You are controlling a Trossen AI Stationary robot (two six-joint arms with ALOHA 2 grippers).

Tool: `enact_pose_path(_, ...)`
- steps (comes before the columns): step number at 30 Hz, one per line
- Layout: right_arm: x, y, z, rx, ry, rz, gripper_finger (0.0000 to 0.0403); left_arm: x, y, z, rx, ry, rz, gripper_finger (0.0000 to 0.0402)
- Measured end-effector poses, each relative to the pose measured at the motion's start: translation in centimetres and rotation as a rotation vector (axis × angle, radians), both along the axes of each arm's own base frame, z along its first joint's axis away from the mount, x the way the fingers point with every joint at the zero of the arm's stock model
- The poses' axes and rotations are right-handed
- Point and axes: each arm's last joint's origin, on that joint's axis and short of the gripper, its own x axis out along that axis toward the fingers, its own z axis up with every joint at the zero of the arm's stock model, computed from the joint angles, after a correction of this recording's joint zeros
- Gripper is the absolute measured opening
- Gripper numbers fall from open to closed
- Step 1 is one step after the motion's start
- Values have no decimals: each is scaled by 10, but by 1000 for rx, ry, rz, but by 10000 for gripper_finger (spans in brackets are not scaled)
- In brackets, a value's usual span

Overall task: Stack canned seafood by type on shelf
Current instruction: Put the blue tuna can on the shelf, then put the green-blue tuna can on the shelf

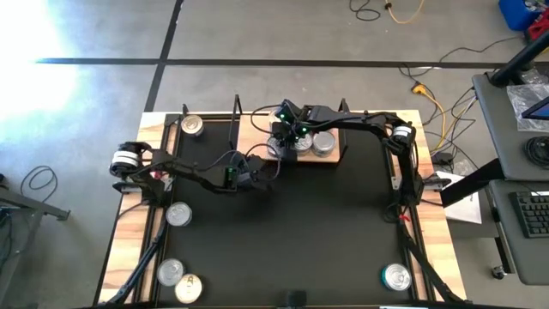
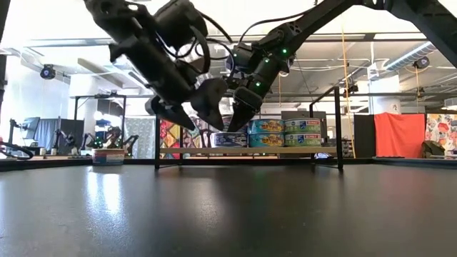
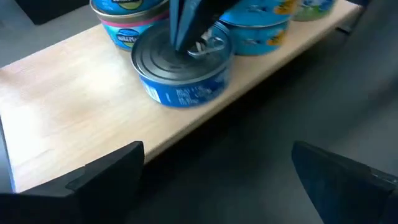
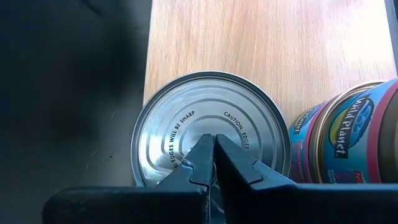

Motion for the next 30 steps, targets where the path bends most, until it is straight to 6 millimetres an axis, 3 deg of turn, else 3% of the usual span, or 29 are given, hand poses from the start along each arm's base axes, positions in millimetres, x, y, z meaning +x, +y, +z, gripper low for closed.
enact_pose_path(13,-4,0,4,17,19,-17,13,-33,-13,25,-45,99,20,389)
enact_pose_path(19,-2,-1,10,26,4,-51,13,-38,-23,36,-39,64,-11,389)
enact_pose_path(30,-11,7,57,2,-74,-97,13,-46,-59,35,-73,64,-87,375)
